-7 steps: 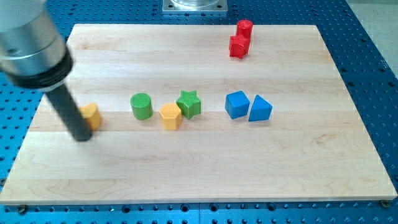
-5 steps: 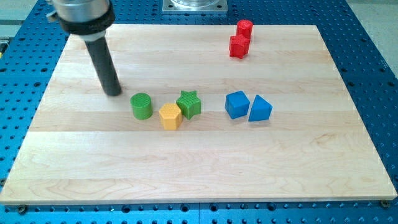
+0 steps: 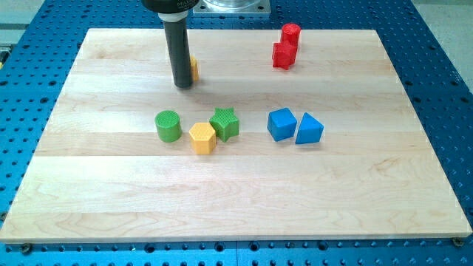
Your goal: Place the red blocks and the heart in a vertical row
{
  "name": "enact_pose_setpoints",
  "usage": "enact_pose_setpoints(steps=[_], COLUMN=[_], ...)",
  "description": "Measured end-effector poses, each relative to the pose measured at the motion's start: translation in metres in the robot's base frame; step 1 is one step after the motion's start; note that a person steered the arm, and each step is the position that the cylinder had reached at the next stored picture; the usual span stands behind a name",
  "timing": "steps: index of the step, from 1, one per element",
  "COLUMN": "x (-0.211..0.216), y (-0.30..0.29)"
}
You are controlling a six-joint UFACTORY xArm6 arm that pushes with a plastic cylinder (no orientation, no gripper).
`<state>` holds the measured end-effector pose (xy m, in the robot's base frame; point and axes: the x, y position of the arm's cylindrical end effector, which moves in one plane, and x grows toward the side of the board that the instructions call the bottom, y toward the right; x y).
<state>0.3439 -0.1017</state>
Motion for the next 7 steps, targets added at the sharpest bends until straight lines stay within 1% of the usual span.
enact_pose_setpoints(steps=[1,2,3,4,5,6,7], x=[-0.022,-0.054,-0.029,0.013,0.013,0.045,0.051], y=[-0.023,-0.019,0.006,0.061,0.043,0.008,0.041])
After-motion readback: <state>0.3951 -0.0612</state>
